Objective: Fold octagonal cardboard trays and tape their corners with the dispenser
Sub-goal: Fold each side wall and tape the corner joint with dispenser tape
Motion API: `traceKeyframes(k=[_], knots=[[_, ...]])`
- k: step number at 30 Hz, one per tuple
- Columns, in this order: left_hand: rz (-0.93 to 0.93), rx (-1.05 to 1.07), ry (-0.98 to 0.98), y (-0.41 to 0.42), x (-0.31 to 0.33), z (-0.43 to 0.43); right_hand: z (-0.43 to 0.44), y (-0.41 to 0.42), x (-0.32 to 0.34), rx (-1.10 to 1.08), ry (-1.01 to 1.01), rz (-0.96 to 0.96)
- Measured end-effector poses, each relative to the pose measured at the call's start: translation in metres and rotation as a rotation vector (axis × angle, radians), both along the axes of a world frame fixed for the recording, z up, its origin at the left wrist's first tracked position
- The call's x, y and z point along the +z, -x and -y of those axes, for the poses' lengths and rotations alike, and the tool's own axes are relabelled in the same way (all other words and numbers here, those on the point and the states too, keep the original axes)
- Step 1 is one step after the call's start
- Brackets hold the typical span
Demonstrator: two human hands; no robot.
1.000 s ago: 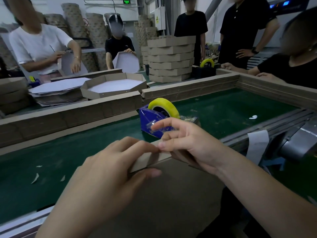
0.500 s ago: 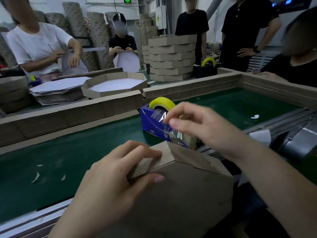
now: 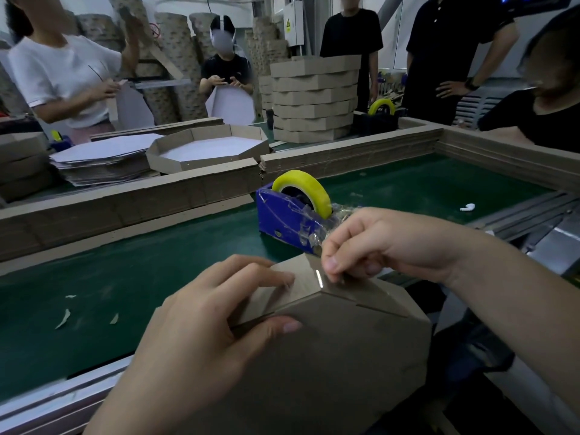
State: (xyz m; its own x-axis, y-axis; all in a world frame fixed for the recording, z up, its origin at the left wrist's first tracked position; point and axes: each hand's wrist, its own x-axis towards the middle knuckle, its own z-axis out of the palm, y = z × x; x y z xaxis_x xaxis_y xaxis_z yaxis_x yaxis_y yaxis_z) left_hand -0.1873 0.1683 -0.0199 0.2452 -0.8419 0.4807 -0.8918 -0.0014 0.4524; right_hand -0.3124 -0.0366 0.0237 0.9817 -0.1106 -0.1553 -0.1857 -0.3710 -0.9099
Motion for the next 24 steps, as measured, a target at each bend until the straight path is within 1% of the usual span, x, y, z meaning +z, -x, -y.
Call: traceKeyframes(k=[5,11,16,24], knots=[[-0.052,0.062,0.026,0.0006,-0.0042,-0.0020,-0.0005,0.0010,-0.0017,-0.019,0.014,-0.012],[0.075,-0.026,-0.028,0.0012,0.0004,-0.0029,-0.0027,0.0006,0.0001,-0.036,0.042,-0.029],[0.116,-0.001,-0.025,0.0003,-0.0026,-0.0015,-0.0037,0.0040,0.0062,-0.024,0.142,-0.104],[0.151,0.020,-0.017,0.0008,-0.0052,0.0007,-0.0022,0.0048,0.0020,-0.076,0.276,-0.167]])
